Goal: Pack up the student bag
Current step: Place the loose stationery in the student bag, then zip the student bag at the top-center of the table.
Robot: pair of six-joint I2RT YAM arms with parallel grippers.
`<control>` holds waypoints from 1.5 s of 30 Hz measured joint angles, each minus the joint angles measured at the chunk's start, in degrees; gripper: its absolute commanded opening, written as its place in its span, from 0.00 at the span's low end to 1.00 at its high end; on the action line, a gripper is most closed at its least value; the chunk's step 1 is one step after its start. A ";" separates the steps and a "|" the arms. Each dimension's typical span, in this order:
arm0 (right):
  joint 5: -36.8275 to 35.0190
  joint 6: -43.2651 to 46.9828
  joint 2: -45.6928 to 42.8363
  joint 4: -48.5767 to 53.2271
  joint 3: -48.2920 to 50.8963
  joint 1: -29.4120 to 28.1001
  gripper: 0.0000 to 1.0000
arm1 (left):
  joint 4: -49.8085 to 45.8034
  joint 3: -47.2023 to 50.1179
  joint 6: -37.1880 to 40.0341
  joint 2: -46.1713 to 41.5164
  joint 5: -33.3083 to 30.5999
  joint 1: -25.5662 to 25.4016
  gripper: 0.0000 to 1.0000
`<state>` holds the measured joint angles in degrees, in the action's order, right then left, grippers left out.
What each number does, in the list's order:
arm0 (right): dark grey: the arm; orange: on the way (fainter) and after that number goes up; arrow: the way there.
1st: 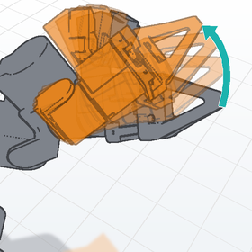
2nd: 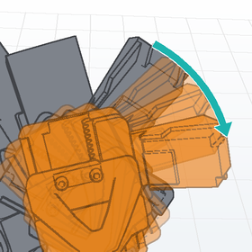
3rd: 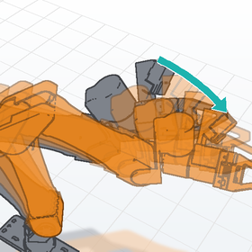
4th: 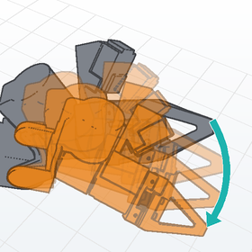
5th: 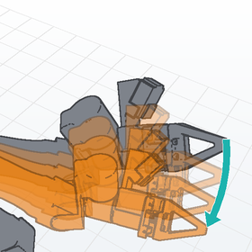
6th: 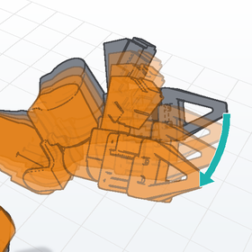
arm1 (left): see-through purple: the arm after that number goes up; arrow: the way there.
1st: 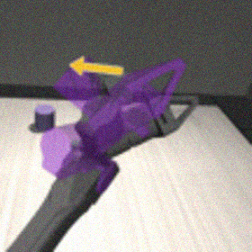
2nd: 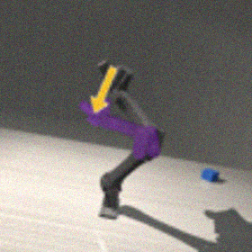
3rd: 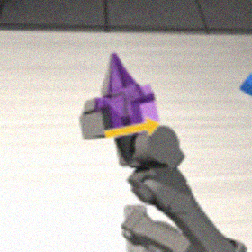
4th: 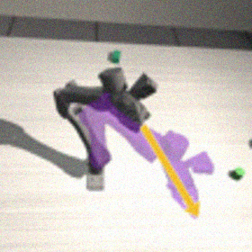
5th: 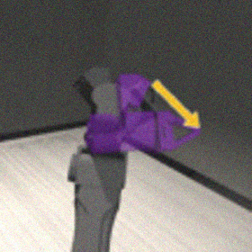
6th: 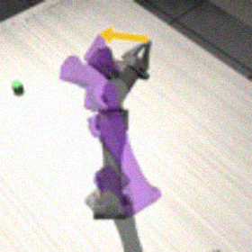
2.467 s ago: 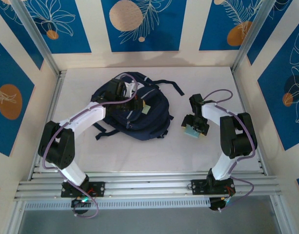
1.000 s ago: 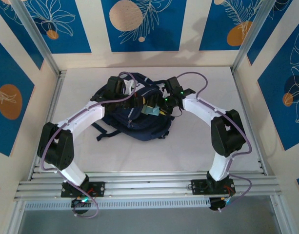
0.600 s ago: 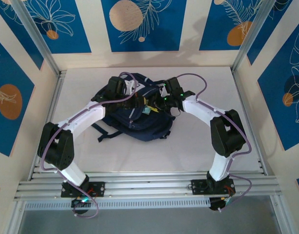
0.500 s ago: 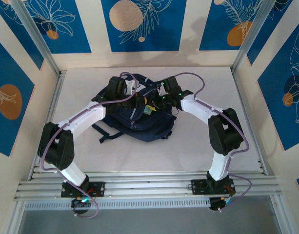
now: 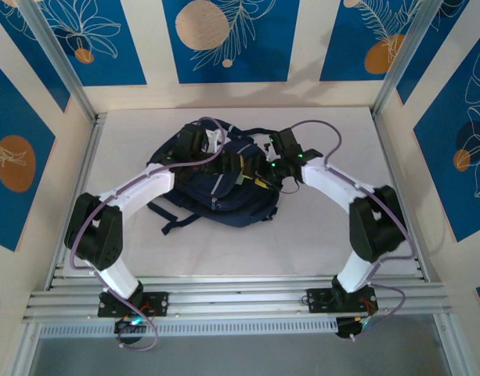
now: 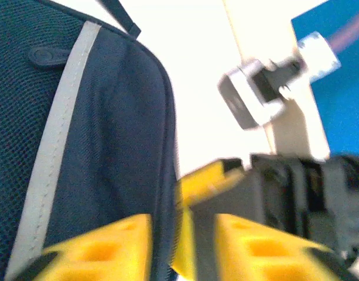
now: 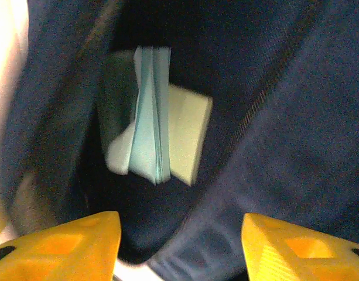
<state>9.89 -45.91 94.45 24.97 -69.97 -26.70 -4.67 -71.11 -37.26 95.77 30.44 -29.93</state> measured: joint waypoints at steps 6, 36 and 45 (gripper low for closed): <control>-6.91 3.72 -8.55 6.78 3.15 -4.48 0.61 | 1.33 2.29 -0.09 -3.39 -2.01 0.90 0.67; -41.72 -15.21 19.19 4.74 -14.53 -31.30 0.35 | 11.34 28.48 -2.95 -12.76 -12.02 12.39 0.40; -50.16 -18.56 25.31 9.44 -19.37 -31.67 0.25 | 17.16 30.73 -3.43 -7.17 -7.45 12.68 0.30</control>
<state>-40.27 -64.47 119.77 34.41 -89.34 -58.37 12.49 -40.38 -40.69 88.60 22.98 -17.26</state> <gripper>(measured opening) 0.319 0.294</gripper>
